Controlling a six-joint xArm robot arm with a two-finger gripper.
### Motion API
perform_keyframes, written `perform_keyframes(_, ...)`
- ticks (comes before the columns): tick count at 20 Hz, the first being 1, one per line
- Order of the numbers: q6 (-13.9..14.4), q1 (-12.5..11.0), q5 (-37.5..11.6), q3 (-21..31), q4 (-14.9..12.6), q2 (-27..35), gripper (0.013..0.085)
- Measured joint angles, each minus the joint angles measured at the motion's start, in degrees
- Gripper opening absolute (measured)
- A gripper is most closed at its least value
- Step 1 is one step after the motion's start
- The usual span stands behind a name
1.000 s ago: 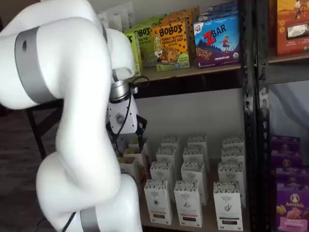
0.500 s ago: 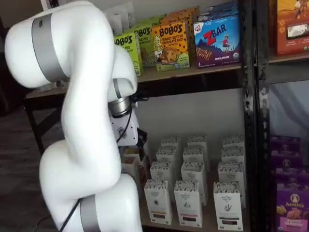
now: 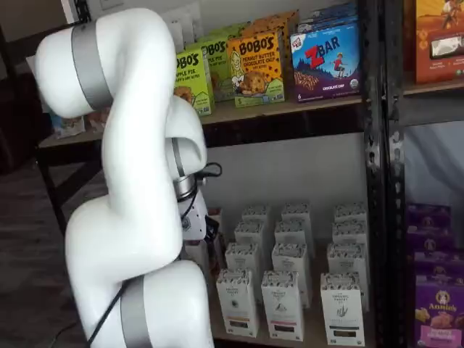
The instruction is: Pick up the white box with a yellow strip in the middle, on the bottom shelf, the fourth box from the left
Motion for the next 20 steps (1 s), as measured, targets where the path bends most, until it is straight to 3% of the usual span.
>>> perform_keyframes(10, -2.84, -1.96, -8.16, -7.34, 1.07, 15.92, 0.085)
perform_keyframes(15, -4.74, -3.03, -8.37, -13.08, 1.98, 23.81, 0.085)
perform_keyframes(20, -4.89, -4.12, -9.92, -19.32, 0.89, 31.17, 0.085)
